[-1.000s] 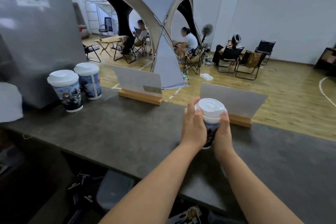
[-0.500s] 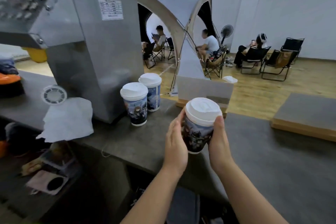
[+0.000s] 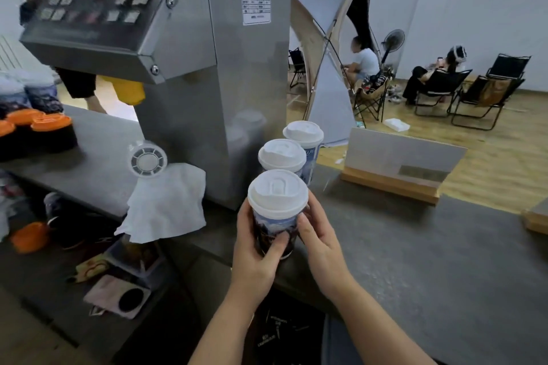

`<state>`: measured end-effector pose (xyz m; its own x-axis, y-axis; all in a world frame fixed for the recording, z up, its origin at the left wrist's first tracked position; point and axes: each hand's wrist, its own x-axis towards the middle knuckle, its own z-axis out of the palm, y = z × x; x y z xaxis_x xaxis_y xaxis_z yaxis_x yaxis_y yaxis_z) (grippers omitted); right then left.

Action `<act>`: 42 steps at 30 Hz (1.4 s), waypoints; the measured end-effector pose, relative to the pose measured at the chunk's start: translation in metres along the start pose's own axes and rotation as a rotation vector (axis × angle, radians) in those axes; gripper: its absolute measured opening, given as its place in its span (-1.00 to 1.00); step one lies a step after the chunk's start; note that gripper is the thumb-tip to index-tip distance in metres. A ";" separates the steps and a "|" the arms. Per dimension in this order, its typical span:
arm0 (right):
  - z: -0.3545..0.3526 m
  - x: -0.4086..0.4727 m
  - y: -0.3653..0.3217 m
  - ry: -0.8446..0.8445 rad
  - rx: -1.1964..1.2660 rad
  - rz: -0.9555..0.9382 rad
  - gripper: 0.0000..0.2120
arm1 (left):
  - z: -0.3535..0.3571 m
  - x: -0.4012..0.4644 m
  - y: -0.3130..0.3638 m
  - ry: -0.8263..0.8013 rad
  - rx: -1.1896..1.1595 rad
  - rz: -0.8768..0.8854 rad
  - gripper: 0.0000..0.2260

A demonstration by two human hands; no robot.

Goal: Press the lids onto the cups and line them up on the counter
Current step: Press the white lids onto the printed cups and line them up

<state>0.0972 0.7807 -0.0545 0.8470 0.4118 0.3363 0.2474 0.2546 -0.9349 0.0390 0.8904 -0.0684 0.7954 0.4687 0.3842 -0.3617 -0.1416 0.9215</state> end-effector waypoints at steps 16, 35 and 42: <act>0.021 0.013 0.011 0.039 -0.136 -0.038 -0.52 | -0.024 0.021 -0.004 -0.035 0.143 -0.058 -0.17; 0.020 0.008 0.008 0.032 -0.067 0.036 -0.66 | -0.029 0.020 -0.004 -0.080 0.169 -0.051 -0.21; 0.021 0.008 0.004 0.037 -0.073 0.043 -0.67 | -0.028 0.020 -0.004 -0.084 0.153 -0.039 -0.23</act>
<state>0.0947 0.8030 -0.0530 0.8738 0.3882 0.2928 0.2430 0.1729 -0.9545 0.0432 0.9245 -0.0662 0.8476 0.4025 0.3456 -0.2568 -0.2587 0.9312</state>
